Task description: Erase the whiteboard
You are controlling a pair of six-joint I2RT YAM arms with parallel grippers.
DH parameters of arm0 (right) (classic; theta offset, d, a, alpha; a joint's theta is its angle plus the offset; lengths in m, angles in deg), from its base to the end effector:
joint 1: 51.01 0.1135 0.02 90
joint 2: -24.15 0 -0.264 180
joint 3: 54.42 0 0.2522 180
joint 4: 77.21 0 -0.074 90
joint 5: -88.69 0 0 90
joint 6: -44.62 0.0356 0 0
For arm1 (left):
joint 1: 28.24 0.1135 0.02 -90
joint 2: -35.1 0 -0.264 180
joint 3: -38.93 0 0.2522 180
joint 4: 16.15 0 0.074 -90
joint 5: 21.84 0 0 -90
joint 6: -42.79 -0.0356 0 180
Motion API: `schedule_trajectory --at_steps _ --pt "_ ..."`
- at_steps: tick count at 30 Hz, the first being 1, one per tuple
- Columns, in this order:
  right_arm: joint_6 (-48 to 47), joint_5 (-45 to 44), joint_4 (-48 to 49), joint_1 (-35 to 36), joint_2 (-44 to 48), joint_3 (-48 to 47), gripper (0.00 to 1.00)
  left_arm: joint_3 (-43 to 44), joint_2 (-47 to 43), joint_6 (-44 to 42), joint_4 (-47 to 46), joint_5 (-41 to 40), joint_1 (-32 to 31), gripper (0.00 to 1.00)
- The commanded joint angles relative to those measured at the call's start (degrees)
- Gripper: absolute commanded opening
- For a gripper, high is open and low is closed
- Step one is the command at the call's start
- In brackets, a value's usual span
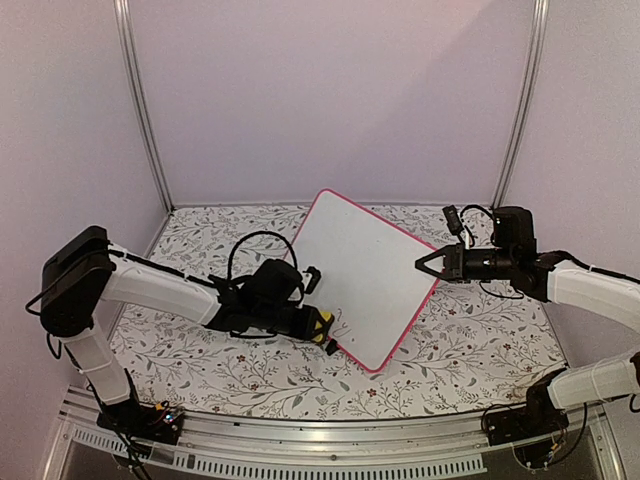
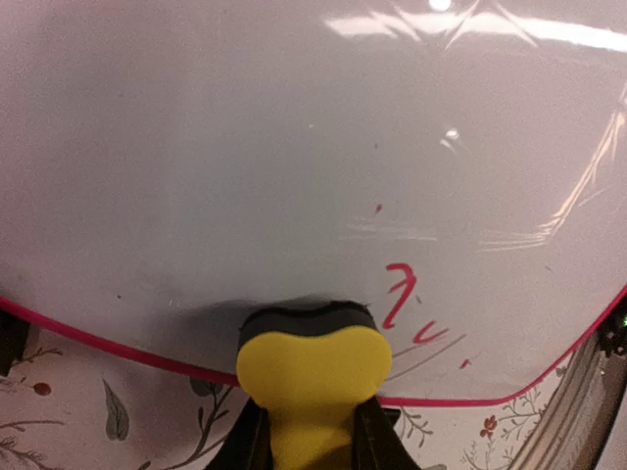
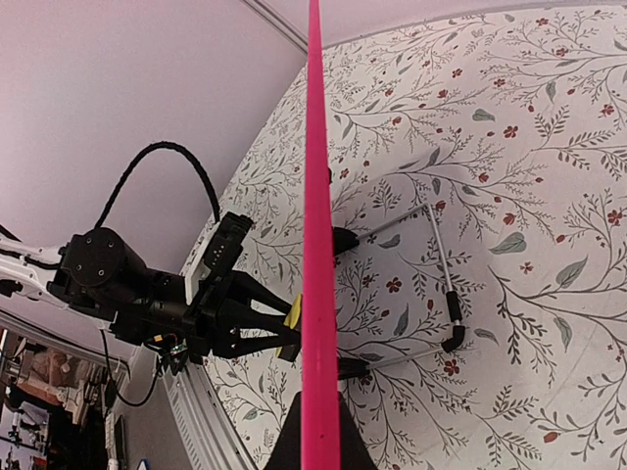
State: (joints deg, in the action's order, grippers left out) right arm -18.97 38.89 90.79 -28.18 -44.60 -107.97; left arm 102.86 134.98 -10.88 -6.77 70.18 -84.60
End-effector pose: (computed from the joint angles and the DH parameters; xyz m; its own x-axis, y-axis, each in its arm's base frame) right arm 0.2286 0.1212 0.2472 -0.7445 0.0552 -0.6654 -0.5519 0.5099 0.6599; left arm 0.1909 -0.2892 0.1476 -0.8184 0.1612 -0.5515 0.4479 0.7802 -0.4367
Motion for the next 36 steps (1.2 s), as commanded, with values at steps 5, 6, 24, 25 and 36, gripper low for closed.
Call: schedule_trajectory --at_steps 5,6,24,25,36 --pt "-1.8 1.5 2.4 1.1 -0.2 -1.2 0.0 8.5 2.0 -4.1 1.9 -1.9 1.1 0.0" --pt "-1.8 1.5 2.5 1.1 -0.2 -1.2 0.0 8.9 2.4 -4.3 2.0 -1.9 1.4 0.0" --pt "-1.7 1.5 2.7 1.2 -0.8 -1.0 0.0 0.9 2.1 -0.3 -0.7 0.5 0.1 0.0" --pt "-1.6 1.6 2.7 1.2 -0.8 -1.0 0.0 0.2 1.8 0.0 -1.0 0.5 0.1 0.0" --pt "-1.6 1.3 2.7 1.8 -1.0 -1.1 0.0 1.7 2.1 -0.9 -0.8 0.7 -0.3 0.0"
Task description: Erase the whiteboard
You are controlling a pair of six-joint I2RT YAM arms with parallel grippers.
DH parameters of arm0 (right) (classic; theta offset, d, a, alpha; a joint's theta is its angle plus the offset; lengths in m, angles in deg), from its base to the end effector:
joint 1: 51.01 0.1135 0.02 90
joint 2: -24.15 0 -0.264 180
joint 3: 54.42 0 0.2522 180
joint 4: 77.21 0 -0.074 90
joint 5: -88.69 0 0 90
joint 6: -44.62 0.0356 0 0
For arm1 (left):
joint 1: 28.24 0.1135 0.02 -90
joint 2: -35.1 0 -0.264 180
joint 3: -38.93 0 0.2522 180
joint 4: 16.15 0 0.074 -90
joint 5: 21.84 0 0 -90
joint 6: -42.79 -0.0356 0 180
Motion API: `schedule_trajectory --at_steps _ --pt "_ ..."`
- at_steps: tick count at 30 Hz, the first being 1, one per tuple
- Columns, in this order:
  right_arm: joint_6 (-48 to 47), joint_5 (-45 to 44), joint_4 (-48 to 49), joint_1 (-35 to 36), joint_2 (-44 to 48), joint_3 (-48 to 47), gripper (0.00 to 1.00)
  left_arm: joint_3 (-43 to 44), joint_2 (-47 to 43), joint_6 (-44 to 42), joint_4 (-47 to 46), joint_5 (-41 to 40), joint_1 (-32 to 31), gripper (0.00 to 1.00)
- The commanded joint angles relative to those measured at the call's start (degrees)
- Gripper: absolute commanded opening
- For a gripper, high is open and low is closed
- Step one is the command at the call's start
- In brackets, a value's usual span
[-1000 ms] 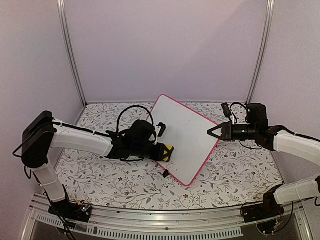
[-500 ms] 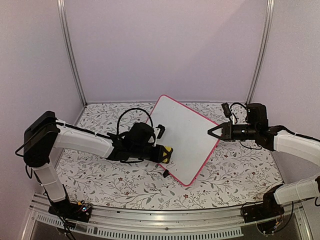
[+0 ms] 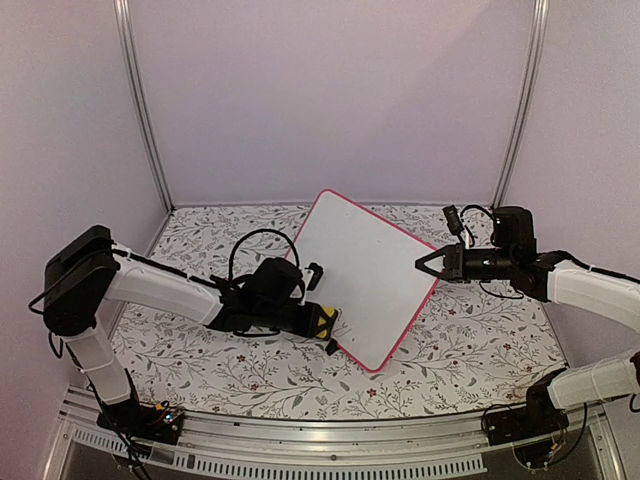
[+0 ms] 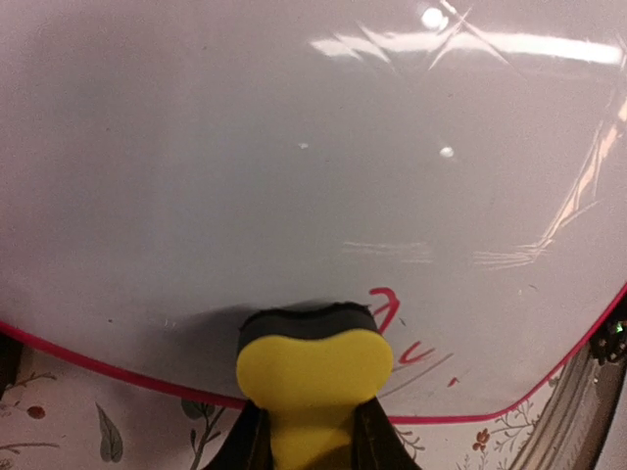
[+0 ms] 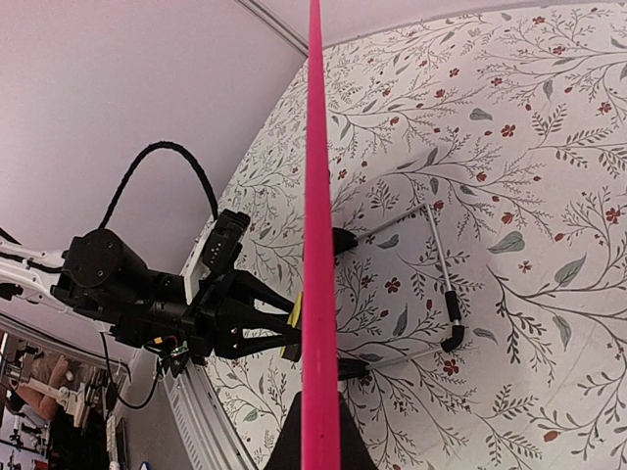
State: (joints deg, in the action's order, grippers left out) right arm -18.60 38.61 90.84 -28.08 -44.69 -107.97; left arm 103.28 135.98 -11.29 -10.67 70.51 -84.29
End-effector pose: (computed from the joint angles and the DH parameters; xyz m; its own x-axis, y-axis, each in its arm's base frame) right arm 0.2288 0.1216 0.2468 -0.7477 0.0589 -0.6614 -0.5459 0.5125 0.6628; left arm 0.1964 -0.2944 0.1493 -0.7989 0.1371 -0.5856 0.4657 0.7571 -0.4581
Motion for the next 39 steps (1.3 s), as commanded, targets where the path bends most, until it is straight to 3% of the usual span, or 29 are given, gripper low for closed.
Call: schedule_trajectory --at_steps 1,17,39 --pt "-2.0 1.5 2.6 1.7 -0.9 -1.1 0.0 2.0 1.4 -0.7 3.3 0.4 -0.6 0.0" --pt "-2.4 1.4 2.6 1.7 -1.3 -0.9 0.0 9.4 6.6 -3.2 5.7 0.2 -0.4 0.0" --pt "-2.6 1.1 1.9 1.8 -1.0 -1.4 0.0 -3.3 -2.6 0.3 4.4 -0.9 -1.3 0.0"
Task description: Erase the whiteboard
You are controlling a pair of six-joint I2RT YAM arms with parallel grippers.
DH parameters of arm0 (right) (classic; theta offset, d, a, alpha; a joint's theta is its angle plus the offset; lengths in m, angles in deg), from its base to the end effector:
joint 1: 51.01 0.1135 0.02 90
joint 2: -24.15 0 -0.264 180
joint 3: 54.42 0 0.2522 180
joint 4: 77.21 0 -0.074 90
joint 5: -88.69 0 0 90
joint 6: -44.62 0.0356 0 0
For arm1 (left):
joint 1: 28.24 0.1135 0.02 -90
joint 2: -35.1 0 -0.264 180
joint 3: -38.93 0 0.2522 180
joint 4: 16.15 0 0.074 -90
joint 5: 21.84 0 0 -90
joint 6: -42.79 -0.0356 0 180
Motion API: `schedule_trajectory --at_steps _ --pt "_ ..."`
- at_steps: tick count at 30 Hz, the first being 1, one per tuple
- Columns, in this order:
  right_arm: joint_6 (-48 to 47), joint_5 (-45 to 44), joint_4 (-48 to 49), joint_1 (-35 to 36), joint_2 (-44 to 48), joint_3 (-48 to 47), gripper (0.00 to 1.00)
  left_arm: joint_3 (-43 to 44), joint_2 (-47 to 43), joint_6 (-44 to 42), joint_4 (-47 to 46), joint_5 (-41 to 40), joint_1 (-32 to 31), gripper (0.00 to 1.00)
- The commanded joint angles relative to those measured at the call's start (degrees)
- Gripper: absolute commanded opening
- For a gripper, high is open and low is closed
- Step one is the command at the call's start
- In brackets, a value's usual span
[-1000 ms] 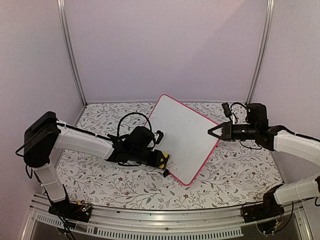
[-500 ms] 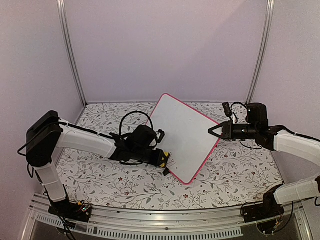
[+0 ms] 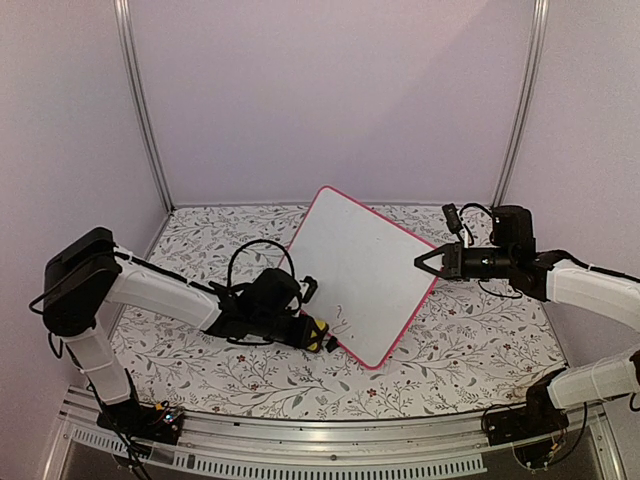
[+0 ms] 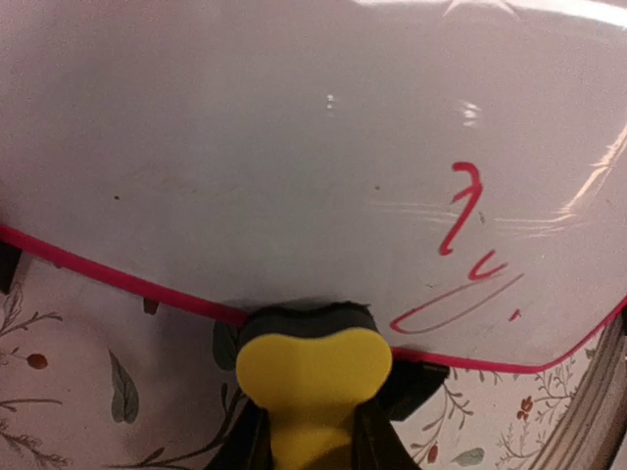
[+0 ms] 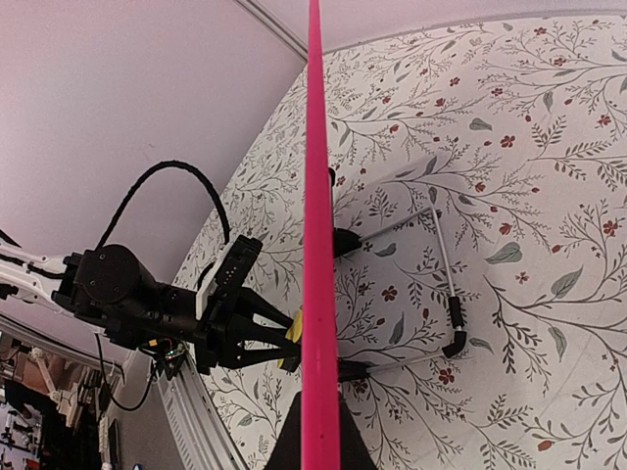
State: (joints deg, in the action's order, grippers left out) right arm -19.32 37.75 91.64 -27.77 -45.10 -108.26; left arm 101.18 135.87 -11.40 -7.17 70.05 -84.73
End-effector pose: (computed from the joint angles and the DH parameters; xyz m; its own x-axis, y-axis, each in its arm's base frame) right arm 0.2305 0.1234 0.2479 -0.7312 0.0572 -0.6798 -0.5600 0.5187 0.6461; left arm 0.1871 -0.2847 0.1350 -0.8249 0.1865 -0.5337 0.4476 0.7921 -0.4150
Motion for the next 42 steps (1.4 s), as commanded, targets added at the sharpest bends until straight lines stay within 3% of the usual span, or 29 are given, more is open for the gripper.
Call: schedule_trajectory --at_steps 1,13,27,42 --pt "-1.9 1.9 1.1 1.5 -0.6 -1.2 0.0 -1.2 -2.8 0.2 0.9 -0.8 -0.9 0.0" --pt "1.0 1.0 6.1 2.0 2.0 -0.4 0.0 6.9 -1.4 -4.3 -0.1 -4.6 -0.9 0.0" --pt "4.0 -1.2 10.5 2.8 -1.8 -7.1 0.0 0.3 -7.4 -2.4 -2.8 -6.0 -1.0 0.0" --pt "6.7 -0.1 14.6 3.9 -7.8 -10.9 0.0 -0.9 -10.0 -3.3 -3.0 -9.0 -0.9 0.0"
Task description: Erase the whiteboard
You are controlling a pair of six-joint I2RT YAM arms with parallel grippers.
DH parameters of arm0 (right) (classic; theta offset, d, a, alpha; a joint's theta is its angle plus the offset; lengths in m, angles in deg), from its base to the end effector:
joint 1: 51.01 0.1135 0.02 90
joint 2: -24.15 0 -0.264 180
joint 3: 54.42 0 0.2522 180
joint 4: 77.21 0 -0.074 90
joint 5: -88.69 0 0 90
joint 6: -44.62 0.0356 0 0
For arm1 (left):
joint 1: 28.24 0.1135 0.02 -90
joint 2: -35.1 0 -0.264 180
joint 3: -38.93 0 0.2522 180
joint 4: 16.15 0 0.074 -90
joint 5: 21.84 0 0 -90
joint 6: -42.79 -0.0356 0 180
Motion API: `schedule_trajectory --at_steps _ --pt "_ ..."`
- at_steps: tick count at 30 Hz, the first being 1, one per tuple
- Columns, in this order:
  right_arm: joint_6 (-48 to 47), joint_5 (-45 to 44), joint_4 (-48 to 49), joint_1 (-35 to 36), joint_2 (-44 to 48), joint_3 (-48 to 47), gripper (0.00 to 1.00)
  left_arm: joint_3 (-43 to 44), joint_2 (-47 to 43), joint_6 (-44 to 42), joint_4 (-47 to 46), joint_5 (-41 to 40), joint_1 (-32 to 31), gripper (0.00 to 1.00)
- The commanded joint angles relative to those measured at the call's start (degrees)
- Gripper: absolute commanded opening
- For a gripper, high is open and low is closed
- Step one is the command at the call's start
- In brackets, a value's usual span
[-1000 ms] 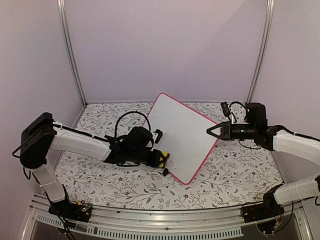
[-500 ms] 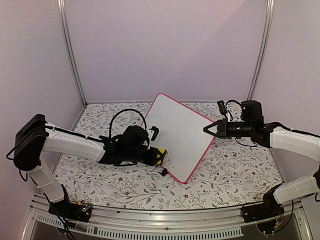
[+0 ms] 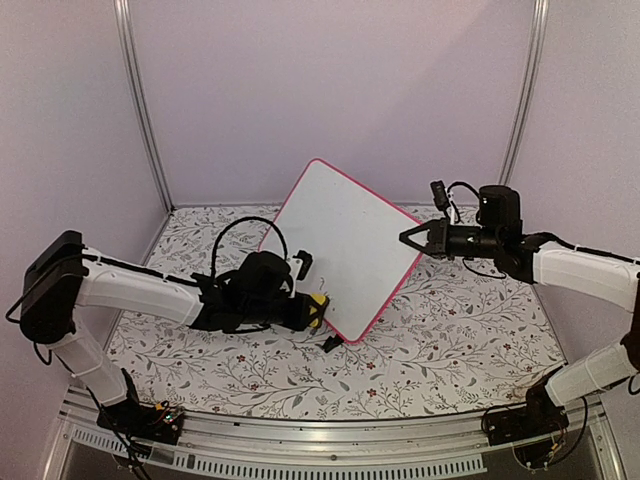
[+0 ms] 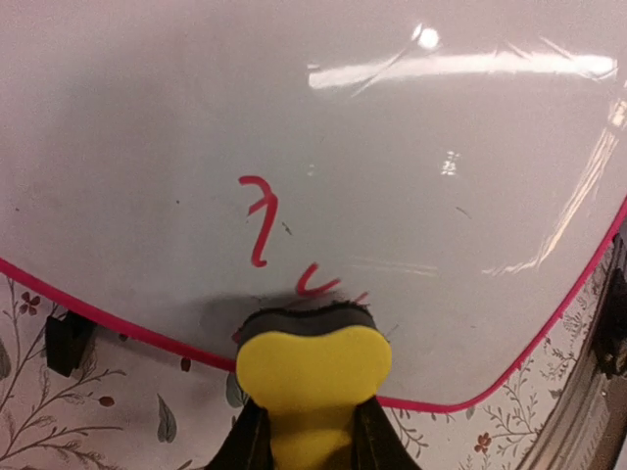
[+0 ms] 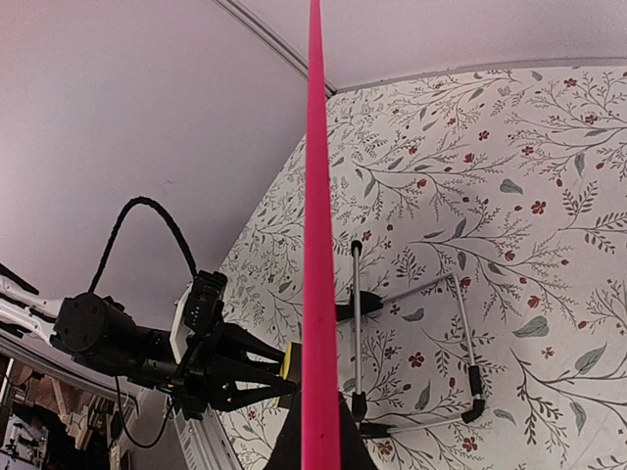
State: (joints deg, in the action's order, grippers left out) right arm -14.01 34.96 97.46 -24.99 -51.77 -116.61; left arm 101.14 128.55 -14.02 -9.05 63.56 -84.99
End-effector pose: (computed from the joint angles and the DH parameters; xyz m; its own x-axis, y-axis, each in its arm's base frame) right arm 0.2584 0.1496 0.2762 -0.6963 0.1272 -0.7064 -0.5783 0.4837 0.6570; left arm 0.1874 -0.2806 0.1783 -0.7221 0.1062 -0.6836 0.4825 0.7854 -0.3877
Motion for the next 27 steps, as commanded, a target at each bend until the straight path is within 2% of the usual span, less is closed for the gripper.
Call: schedule_trajectory --at_steps 1,7,14,27 --pt "1.2 2.6 8.9 1.2 -1.5 -2.3 0.0 -1.1 -3.1 -0.9 -1.1 -3.3 -0.7 0.0" --pt "0.3 2.0 8.9 1.4 -3.1 -0.9 0.0 -1.0 -4.1 -2.6 -2.1 -6.5 -0.4 0.0" --pt "-0.1 1.8 9.1 1.5 -4.1 0.3 0.0 1.2 0.5 -3.3 -2.0 -7.9 1.6 0.0" --pt "-0.7 1.9 9.1 1.6 -4.4 0.6 0.0 3.0 7.4 -3.1 -0.7 -2.8 2.1 0.0"
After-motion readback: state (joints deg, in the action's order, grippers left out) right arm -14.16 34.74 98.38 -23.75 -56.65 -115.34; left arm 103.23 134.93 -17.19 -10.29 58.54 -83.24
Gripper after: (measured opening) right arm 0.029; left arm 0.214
